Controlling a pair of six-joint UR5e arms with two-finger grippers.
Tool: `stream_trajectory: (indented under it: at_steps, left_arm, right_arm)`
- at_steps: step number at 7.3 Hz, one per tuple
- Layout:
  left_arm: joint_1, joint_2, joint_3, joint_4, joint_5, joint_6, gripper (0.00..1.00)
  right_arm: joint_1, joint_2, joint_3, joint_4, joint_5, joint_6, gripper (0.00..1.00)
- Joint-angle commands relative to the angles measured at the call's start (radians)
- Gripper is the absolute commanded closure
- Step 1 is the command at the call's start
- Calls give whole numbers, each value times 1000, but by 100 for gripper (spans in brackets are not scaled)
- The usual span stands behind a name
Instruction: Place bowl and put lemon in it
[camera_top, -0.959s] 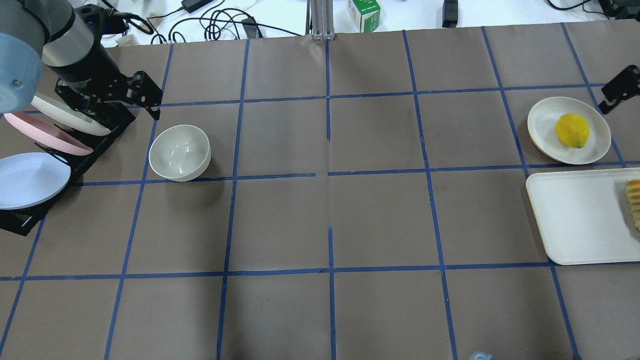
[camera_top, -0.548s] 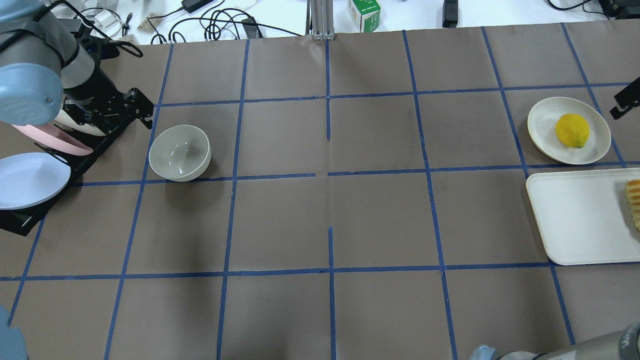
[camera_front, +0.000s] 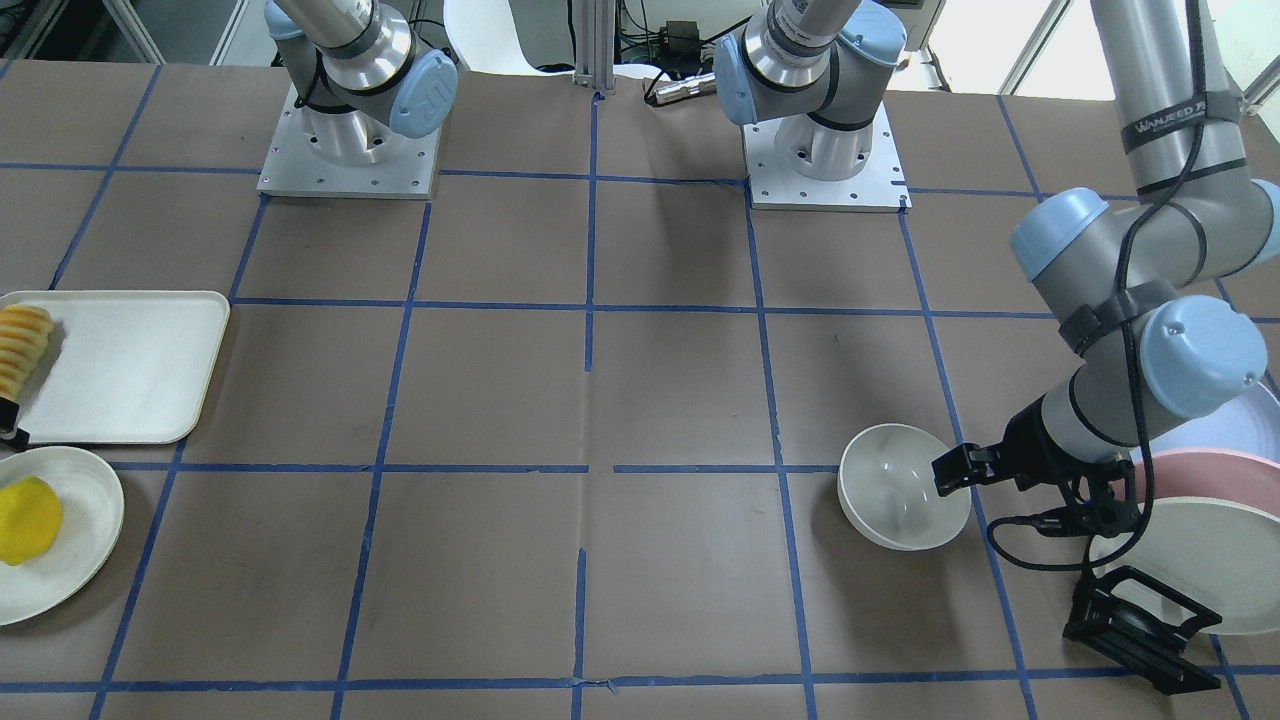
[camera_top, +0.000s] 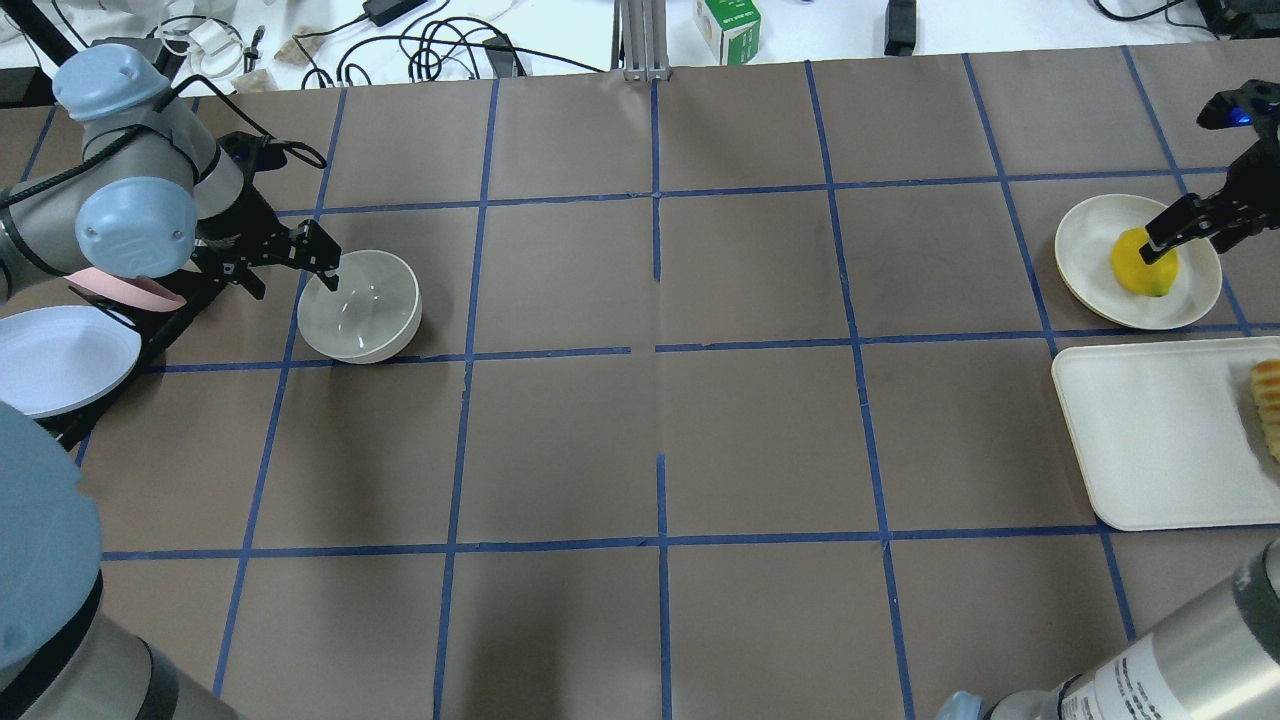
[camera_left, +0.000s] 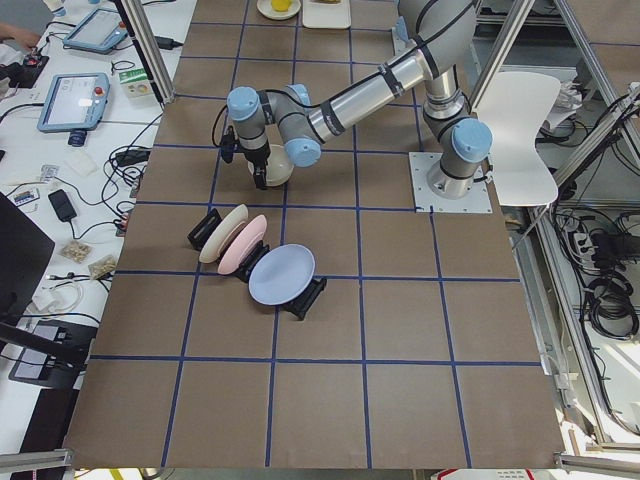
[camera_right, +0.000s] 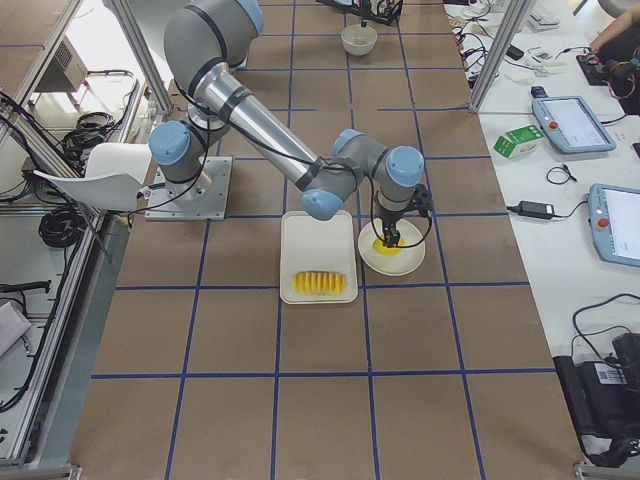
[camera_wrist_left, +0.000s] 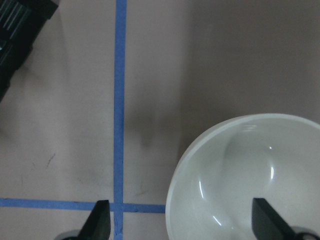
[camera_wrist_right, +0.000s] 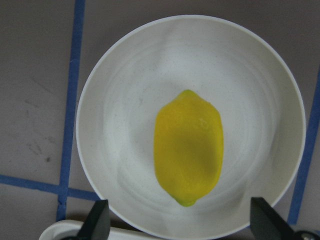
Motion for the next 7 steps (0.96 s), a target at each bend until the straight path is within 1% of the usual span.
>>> stream_trajectory:
  at_steps: [1, 2, 3, 4, 5, 6, 7]
  left_arm:
    - [3, -36, 1, 3, -48, -3, 40]
    - [3, -44, 15, -1, -47, -3, 91]
    - [3, -45, 18, -7, -49, 3, 100]
    - [3, -45, 20, -6, -49, 7, 100]
    - [3, -44, 23, 2, -50, 10, 100]
    - [0, -36, 50, -6, -52, -4, 100]
    - [-25, -24, 95, -19, -73, -13, 100]
  right_arm:
    - [9, 76, -1, -59, 4, 1, 0]
    - [9, 76, -1, -59, -3, -1, 21]
    - [9, 76, -1, -53, -5, -1, 65]
    - [10, 67, -2, -46, -7, 5, 85]
    - [10, 58, -5, -44, -5, 11, 87]
    - [19, -9, 1, -30, -7, 22, 87]
    - [42, -116, -7, 100, -10, 34, 86]
